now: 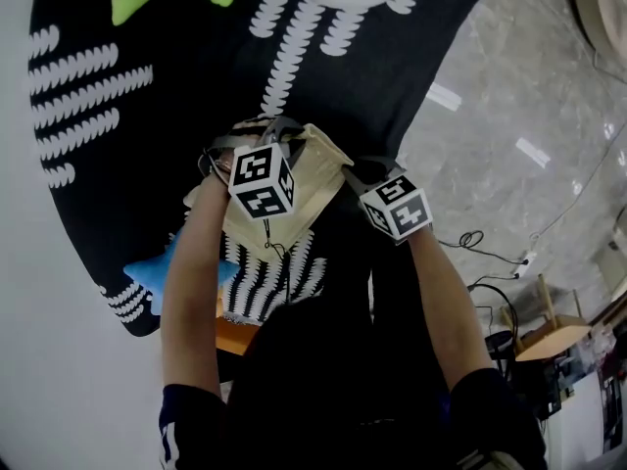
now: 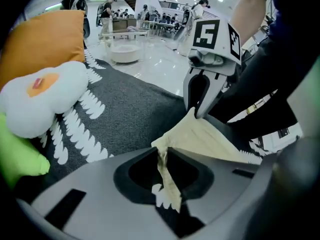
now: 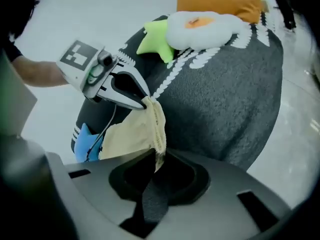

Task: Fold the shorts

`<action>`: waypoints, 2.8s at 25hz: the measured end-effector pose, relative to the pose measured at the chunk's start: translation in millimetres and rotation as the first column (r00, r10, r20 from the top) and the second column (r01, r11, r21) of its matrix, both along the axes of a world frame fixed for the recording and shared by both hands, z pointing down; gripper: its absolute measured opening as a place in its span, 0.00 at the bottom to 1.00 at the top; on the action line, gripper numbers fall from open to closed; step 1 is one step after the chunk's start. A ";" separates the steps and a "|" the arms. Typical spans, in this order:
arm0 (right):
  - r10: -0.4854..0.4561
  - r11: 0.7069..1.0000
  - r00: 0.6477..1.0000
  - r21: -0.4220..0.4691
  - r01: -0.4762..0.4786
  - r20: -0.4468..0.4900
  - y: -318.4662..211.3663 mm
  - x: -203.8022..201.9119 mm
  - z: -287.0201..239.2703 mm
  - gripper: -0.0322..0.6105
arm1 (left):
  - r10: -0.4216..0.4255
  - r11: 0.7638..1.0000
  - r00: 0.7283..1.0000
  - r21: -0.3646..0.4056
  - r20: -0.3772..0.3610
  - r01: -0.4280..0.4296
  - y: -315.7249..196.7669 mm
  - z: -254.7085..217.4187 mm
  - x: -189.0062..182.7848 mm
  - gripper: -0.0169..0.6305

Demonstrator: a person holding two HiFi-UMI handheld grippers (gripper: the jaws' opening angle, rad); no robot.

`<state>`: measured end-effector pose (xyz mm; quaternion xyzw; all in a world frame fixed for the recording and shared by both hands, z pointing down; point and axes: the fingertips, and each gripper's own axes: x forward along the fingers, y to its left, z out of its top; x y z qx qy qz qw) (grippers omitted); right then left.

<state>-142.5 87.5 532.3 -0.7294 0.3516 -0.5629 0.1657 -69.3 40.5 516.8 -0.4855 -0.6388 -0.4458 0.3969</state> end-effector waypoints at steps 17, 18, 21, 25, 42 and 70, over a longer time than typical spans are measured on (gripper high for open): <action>-0.295 0.930 0.876 -0.325 0.172 -0.381 124.1 238.4 -56.9 0.16 | -0.199 0.972 0.937 -0.177 -0.287 0.152 94.8 -56.5 209.4 0.12; -0.301 0.928 0.865 -0.331 0.170 -0.401 124.4 242.9 -61.7 0.16 | -0.204 0.971 0.936 -0.185 -0.287 0.154 95.5 -60.5 213.8 0.12; -0.304 0.930 0.836 -0.331 0.158 -0.456 123.9 249.9 -79.0 0.16 | -0.211 0.963 0.940 -0.225 -0.269 0.152 95.0 -79.5 219.8 0.12; -0.338 0.921 0.799 -0.350 0.172 -0.497 112.6 238.4 -99.5 0.16 | -0.156 0.963 0.957 -0.252 -0.246 0.092 83.0 -100.9 200.1 0.12; -0.519 0.848 0.675 -0.414 0.330 -0.525 -31.0 19.2 -110.7 0.16 | 0.057 0.977 0.958 -0.183 -0.281 -0.112 -49.8 -105.0 5.1 0.14; 0.004 0.936 0.940 -0.329 -0.124 -0.341 22.5 32.5 -36.7 0.43 | -0.886 0.412 0.426 -0.112 0.185 0.905 -70.3 -24.9 102.2 0.25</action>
